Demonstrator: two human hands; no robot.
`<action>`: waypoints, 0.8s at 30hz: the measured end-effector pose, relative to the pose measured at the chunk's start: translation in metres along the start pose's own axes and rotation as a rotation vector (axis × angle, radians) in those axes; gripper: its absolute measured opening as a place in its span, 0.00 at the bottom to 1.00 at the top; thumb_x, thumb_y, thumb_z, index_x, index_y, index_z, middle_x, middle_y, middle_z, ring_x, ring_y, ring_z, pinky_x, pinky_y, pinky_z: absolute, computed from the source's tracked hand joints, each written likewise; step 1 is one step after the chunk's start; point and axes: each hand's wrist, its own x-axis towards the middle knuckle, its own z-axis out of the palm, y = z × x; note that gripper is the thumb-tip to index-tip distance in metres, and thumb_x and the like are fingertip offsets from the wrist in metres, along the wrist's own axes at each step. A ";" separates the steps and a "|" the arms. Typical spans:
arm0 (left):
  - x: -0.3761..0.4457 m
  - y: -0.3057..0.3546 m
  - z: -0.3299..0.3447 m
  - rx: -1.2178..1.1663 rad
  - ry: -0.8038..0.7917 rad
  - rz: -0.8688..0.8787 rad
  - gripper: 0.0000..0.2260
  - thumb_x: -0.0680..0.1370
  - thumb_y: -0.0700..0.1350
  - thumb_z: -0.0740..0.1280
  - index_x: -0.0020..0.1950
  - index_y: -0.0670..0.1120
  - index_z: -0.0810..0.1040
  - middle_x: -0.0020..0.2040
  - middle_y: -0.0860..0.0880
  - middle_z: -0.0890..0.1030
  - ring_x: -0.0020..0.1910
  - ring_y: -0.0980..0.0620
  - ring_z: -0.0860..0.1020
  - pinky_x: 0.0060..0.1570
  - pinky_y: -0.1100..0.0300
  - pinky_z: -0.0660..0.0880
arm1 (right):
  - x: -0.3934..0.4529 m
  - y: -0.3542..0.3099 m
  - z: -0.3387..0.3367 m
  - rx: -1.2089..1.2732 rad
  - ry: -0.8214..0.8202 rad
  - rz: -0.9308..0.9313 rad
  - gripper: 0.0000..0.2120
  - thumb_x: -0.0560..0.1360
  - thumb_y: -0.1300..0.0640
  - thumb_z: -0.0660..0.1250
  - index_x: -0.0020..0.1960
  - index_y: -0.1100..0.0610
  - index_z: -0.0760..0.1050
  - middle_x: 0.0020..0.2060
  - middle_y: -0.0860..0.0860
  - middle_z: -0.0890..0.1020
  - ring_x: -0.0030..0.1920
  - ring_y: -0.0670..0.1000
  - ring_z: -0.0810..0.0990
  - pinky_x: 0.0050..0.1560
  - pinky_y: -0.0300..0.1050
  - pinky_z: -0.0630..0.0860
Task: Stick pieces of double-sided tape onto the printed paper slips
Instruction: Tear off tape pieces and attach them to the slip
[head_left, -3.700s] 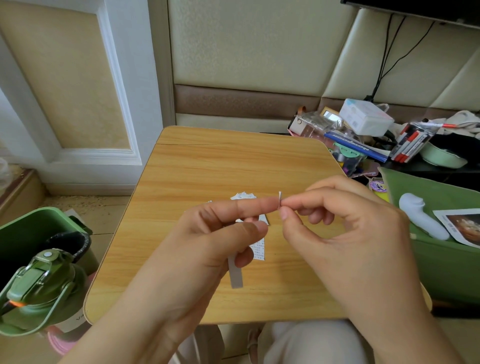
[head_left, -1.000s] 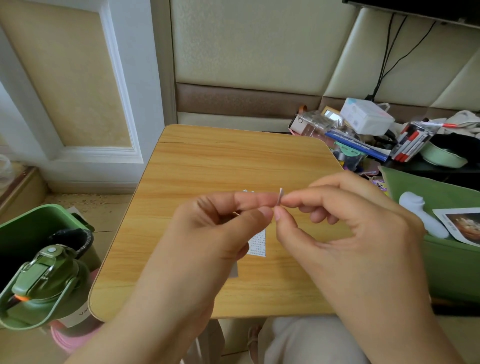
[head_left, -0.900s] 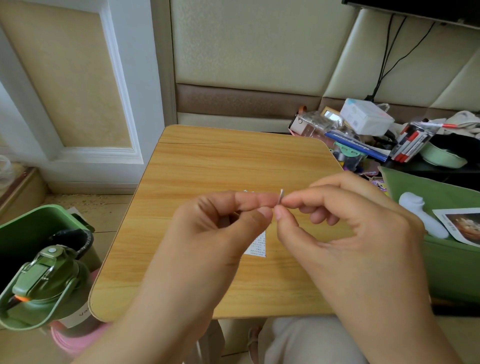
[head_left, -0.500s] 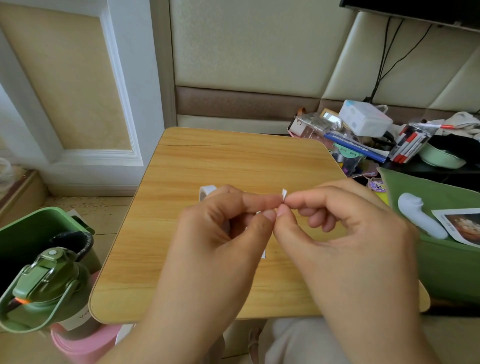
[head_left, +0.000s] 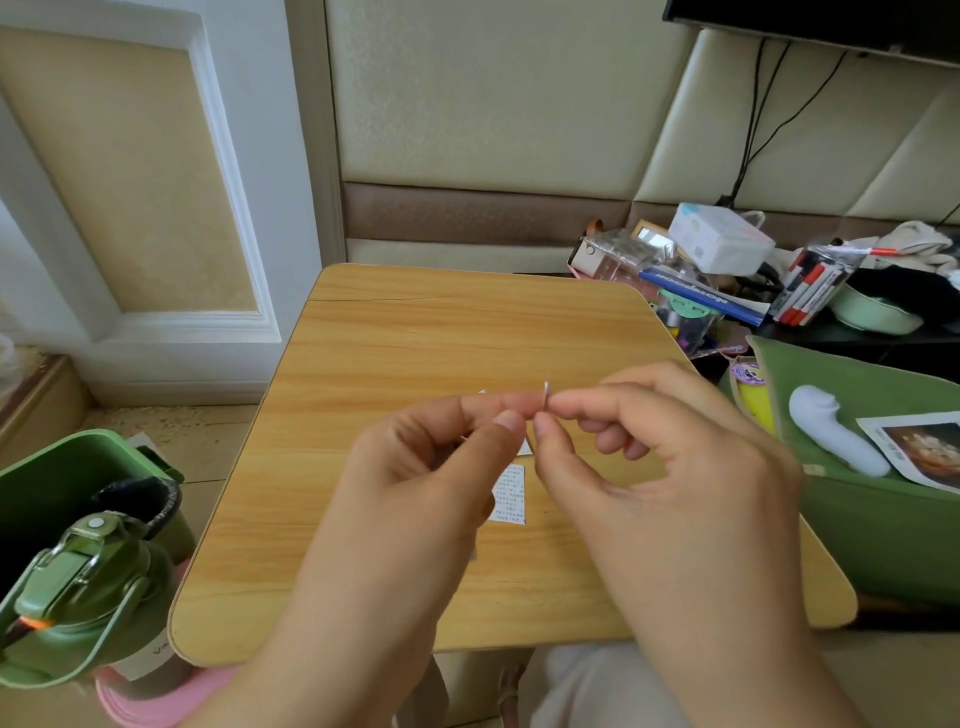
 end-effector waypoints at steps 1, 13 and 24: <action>0.000 0.000 0.001 -0.001 0.004 -0.003 0.10 0.68 0.50 0.65 0.42 0.54 0.86 0.26 0.54 0.65 0.29 0.53 0.60 0.35 0.53 0.59 | 0.000 0.001 0.000 -0.006 0.006 0.003 0.01 0.67 0.57 0.73 0.39 0.53 0.82 0.34 0.44 0.77 0.35 0.41 0.70 0.39 0.27 0.67; 0.000 -0.005 0.004 0.058 -0.075 0.085 0.11 0.69 0.47 0.65 0.46 0.53 0.86 0.30 0.61 0.74 0.31 0.62 0.72 0.34 0.71 0.67 | -0.003 -0.001 0.005 0.048 0.052 0.109 0.04 0.64 0.58 0.72 0.37 0.52 0.80 0.33 0.42 0.74 0.34 0.40 0.71 0.37 0.25 0.67; 0.003 -0.001 -0.002 -0.073 -0.080 -0.063 0.10 0.67 0.47 0.67 0.44 0.49 0.86 0.26 0.52 0.66 0.28 0.56 0.64 0.33 0.59 0.62 | -0.002 0.002 0.005 0.254 -0.004 0.210 0.04 0.63 0.58 0.71 0.37 0.51 0.81 0.31 0.42 0.76 0.32 0.46 0.74 0.34 0.31 0.69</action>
